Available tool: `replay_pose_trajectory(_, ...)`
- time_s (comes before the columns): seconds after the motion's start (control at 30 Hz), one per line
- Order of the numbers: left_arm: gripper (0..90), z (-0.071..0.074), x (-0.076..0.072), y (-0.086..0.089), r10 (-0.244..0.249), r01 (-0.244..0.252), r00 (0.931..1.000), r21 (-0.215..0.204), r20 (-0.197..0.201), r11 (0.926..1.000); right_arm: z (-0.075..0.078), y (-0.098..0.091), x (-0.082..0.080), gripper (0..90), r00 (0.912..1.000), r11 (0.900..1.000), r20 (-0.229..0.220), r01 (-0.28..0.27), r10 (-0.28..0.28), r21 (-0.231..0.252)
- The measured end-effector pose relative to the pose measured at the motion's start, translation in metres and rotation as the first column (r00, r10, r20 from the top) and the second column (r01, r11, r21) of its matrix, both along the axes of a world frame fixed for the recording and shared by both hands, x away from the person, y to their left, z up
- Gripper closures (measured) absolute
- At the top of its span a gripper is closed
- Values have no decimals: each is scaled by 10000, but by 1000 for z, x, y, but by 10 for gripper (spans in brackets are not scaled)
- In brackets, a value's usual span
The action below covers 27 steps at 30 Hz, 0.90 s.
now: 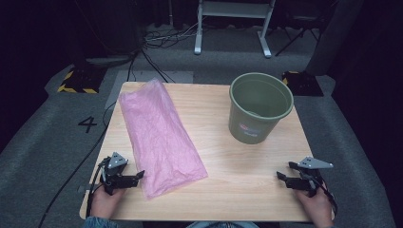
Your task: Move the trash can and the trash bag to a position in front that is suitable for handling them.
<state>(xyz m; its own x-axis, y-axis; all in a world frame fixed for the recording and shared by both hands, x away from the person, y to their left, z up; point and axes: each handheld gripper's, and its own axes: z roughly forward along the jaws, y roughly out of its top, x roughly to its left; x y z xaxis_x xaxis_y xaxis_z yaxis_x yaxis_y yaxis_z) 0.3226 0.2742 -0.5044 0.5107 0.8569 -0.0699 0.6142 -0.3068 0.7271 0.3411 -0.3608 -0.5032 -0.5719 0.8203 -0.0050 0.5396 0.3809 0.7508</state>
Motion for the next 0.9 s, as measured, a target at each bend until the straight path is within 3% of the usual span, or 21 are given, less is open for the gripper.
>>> replay_pose_trajectory(0.13, 192, 1, -1, -3, -216, 213, 9997, 394, 78, 9990, 0, 0, -1, 326, 10000, 10000, 39, -57, 57, 20)
replay_pose_trajectory(0.27, 228, 4, -2, -4, -317, 316, 9995, 328, 32, 9990, 4, -2, 1, 437, 9998, 10000, -182, 25, -25, -25)
replay_pose_trajectory(0.4, 248, 13, -6, -4, -379, 372, 9989, 260, 264, 9990, 7, -3, 2, 490, 9988, 10000, -485, 3, 2, 100)
replay_pose_trajectory(0.5, 286, 24, -9, -6, -375, 372, 9982, 73, 463, 9993, 21, -6, 0, 485, 9999, 9997, -129, 35, -38, -232)
replay_pose_trajectory(0.63, 299, 30, -8, -9, -516, 512, 9970, 81, 580, 9987, 39, -13, -3, 463, 9993, 9994, 313, 198, -190, -266)
replay_pose_trajectory(0.77, 300, 35, -6, -12, -648, 641, 9961, 148, 596, 9978, 67, -21, -7, 452, 9963, 9986, 700, 497, -508, 179)
replay_pose_trajectory(0.8, 300, 36, -6, -12, -629, 629, 9965, 28, 548, 9980, 67, -21, -7, 452, 9963, 9986, 700, 497, -508, 179)
replay_pose_trajectory(0.9, 296, 41, -8, -12, -596, 607, 9966, -185, 575, 9980, 87, -19, -7, 455, 9939, 9970, 893, 602, -643, 482)
